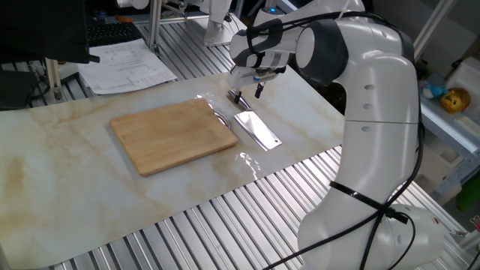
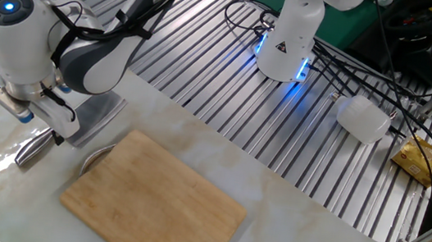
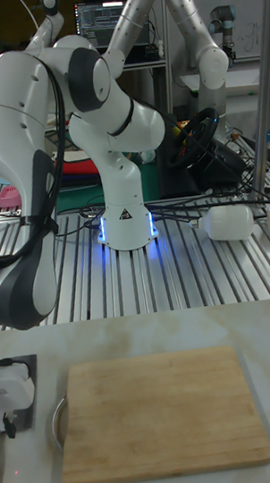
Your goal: Put the knife on the cutting board
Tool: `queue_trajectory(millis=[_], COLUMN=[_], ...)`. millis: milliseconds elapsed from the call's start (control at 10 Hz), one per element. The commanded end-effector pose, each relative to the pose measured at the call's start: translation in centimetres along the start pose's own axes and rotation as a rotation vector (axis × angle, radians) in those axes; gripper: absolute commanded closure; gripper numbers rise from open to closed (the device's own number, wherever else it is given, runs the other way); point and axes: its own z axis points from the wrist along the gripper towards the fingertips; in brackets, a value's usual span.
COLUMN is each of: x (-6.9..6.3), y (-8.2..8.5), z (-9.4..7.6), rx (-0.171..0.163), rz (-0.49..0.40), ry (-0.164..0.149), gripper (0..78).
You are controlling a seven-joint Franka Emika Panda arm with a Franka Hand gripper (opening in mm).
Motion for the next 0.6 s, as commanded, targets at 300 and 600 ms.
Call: queue_trajectory(millis=[300, 600], x=[-0.19, -0.19], y=[-0.10, -0.10], z=[-0.22, -0.22], rx=[0.003, -0.019], rz=[0.011, 0.043], ry=[-0.017, -0.008], gripper=[0.2, 0.2])
